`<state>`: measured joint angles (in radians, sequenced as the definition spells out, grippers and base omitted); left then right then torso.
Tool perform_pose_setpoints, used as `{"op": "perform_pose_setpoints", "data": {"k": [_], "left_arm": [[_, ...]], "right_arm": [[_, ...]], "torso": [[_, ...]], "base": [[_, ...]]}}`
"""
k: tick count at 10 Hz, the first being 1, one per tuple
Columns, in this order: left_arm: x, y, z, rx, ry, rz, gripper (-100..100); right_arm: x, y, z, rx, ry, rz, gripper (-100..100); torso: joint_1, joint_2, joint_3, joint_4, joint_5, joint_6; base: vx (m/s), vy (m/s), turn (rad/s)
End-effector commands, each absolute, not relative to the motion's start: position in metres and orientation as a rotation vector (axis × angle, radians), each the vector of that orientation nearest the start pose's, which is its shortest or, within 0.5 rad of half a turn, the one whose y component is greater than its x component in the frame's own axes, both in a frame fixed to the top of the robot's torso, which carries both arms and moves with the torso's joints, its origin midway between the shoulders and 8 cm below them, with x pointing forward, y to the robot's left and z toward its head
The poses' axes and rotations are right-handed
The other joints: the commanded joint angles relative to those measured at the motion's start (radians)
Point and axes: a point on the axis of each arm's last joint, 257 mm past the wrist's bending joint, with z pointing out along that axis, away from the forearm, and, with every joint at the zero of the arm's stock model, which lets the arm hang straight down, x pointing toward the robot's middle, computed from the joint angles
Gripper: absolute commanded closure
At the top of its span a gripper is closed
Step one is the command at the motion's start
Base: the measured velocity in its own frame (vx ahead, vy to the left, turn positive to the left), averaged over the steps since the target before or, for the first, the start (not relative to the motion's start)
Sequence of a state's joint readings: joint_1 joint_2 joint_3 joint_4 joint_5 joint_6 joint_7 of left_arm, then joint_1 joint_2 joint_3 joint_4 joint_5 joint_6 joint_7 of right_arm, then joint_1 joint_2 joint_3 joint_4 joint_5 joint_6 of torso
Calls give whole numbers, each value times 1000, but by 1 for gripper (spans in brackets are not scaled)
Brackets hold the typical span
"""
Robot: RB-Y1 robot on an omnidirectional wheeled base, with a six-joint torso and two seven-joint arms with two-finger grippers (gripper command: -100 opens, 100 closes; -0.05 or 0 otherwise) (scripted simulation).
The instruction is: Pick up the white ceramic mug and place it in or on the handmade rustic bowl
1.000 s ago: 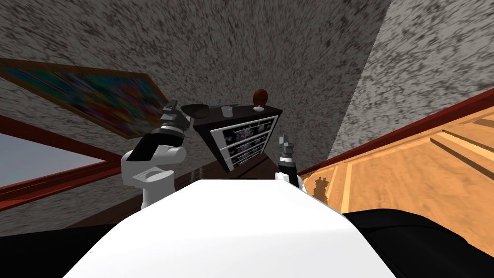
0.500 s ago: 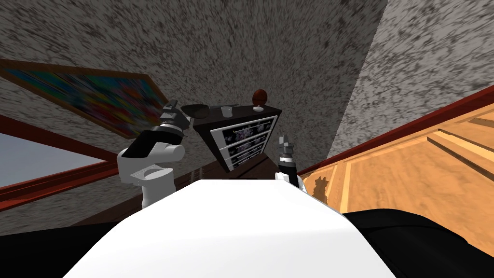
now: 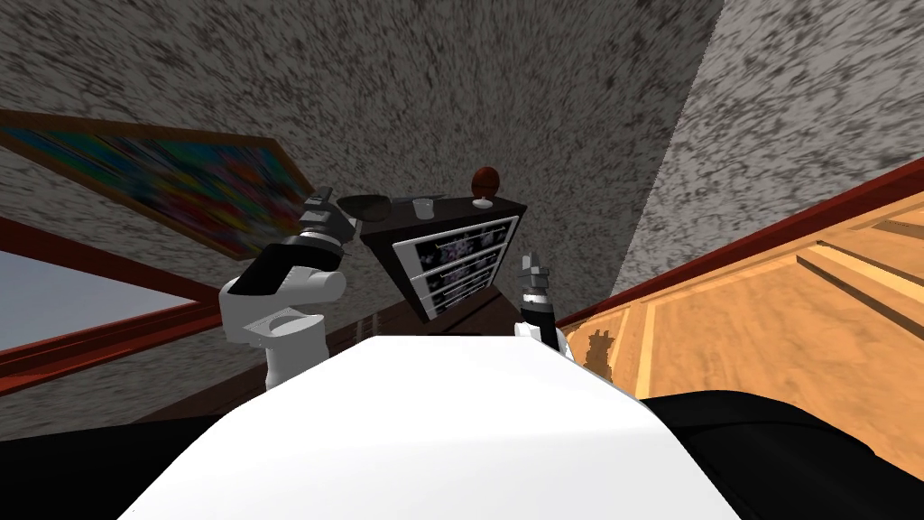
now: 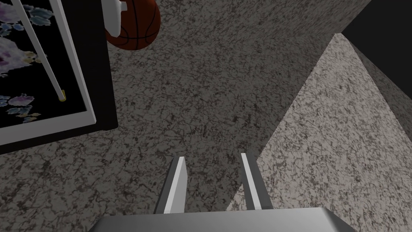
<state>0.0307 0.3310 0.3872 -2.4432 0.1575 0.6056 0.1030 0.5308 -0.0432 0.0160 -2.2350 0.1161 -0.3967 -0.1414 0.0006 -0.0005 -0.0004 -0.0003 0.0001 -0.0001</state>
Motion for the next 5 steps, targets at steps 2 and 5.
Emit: {"op": "perform_pose_setpoints", "data": {"k": [2,5], "left_arm": [[440,388,91,-994,899,-1055,-100],[441,399,94,-1046,889,-1041,-100]], "right_arm": [[367,-268,-30,765,797,1313,0],[367,-268,-30,765,797,1313,0]], "torso": [[-1,1,0,0,0,0],[-3,3,2,1,-1,0]], "base": [[-23,-27,-51],[-50,-50,-62]]}}
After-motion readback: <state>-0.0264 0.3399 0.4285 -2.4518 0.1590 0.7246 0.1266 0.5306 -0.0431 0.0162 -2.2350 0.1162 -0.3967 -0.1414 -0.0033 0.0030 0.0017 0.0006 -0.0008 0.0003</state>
